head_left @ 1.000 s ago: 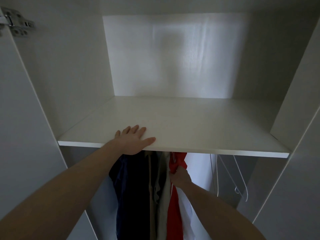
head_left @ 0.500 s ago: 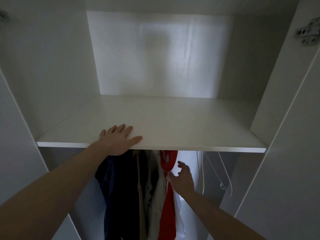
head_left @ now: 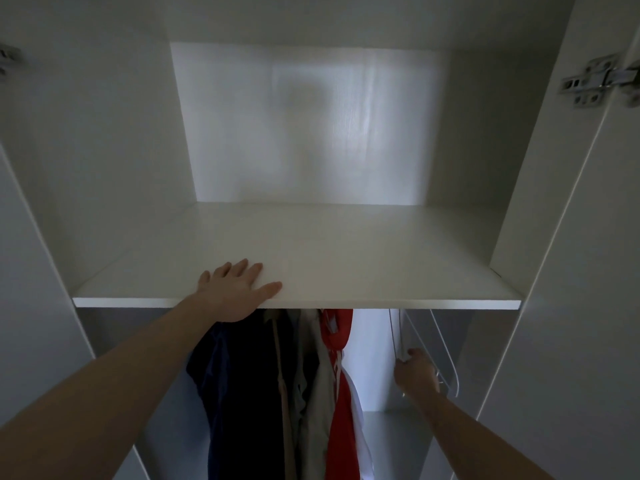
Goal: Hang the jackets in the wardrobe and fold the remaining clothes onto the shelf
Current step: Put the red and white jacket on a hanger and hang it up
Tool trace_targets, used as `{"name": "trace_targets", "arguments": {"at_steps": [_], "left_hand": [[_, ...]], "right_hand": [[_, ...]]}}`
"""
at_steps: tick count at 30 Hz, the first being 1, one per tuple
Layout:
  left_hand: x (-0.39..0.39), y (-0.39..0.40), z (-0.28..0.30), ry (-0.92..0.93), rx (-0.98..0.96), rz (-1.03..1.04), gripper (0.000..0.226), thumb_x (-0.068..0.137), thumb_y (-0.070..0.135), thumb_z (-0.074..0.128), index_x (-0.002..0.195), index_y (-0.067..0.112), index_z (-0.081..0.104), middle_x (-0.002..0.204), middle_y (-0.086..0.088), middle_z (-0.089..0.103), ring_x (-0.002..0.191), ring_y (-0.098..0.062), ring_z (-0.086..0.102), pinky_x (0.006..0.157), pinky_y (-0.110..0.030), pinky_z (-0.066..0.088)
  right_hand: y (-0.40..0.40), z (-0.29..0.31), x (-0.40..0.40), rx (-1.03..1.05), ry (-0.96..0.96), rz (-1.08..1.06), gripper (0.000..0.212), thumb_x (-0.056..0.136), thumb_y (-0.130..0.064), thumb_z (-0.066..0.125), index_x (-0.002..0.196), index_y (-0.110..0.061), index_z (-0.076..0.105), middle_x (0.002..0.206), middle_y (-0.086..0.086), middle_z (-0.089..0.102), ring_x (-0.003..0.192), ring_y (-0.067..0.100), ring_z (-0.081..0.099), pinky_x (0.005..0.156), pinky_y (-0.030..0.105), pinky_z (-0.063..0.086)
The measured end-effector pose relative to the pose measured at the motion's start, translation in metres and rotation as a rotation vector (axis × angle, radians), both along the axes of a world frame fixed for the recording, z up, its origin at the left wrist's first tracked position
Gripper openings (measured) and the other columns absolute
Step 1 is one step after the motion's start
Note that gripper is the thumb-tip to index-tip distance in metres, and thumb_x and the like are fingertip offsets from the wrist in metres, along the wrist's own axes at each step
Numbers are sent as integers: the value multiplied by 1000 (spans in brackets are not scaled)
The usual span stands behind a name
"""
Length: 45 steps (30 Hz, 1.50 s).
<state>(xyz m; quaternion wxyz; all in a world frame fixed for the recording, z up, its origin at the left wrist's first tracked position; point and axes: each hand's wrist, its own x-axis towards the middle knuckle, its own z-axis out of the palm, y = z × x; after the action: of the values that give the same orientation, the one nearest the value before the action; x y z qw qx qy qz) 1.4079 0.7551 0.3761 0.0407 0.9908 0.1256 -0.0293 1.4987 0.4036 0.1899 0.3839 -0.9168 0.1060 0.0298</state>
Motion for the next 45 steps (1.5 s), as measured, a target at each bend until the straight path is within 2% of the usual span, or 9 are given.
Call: {"name": "trace_targets", "arguments": {"at_steps": [5,9,12,16,23,31,36,40,45], "left_hand": [[2,1,-1,-3,-9,4,93,83,90,10,161,40,1,171,6,-3,157,-26,1,124,-55,4],[1,1,-1,31,20,-18,105,69,92,2,161,40,-1,171,4,-5,157,-28,-1,124,-57,4],[2,1,-1,5,-8,-4,100,76,92,6,161,40,-1,171,5,-5,157,-27,-1,124,-56,3],[3,1,-1,13,2,-16,122,52,95,-7,161,41,0,171,5,-5,157,-28,-1,123,-56,3],[5,1,-4,-18,-38,13,120,55,98,-4,160,42,1,171,8,-3,157,-26,0,123,-55,1],[3,0,-2,-10,-15,1,105,69,93,4,161,40,1,171,6,-3,157,-28,1,123,-56,3],[4,1,-3,-11,1,-8,91,85,88,12,161,40,1,171,5,-2,157,-27,0,123,-56,3],[4,1,-4,-31,-7,-4,92,84,89,11,161,39,3,171,5,0,157,-27,2,123,-56,4],[-1,0,-9,-100,-15,-24,92,85,88,10,161,38,7,171,3,4,156,-28,6,123,-57,6]], "right_hand": [[0,-6,7,-30,55,-1,40,102,-21,55,141,-12,54,141,17,59,127,38,58,103,42,51],[2,-2,8,-45,-4,-64,43,98,-18,59,139,-10,50,139,20,57,124,40,59,99,40,48],[1,-4,12,-75,24,-52,52,98,-20,61,145,-8,43,146,22,46,128,42,56,104,42,45],[2,-11,18,-45,116,-39,48,98,-19,60,143,-8,50,142,21,57,128,38,58,104,40,49],[21,-16,23,97,205,78,29,98,-5,52,125,3,60,120,23,66,100,36,67,85,40,59],[39,-15,19,290,107,1,21,96,7,42,108,3,58,114,26,67,74,31,62,63,36,50],[38,-7,9,198,22,50,16,96,1,48,105,-3,60,103,17,68,96,37,69,80,44,58],[36,-3,-7,143,-20,93,14,95,-2,49,98,-7,61,96,13,68,91,33,68,79,39,56],[22,-8,-43,3,-42,145,18,97,-7,49,91,-21,58,81,1,65,70,13,61,53,18,39]]}}
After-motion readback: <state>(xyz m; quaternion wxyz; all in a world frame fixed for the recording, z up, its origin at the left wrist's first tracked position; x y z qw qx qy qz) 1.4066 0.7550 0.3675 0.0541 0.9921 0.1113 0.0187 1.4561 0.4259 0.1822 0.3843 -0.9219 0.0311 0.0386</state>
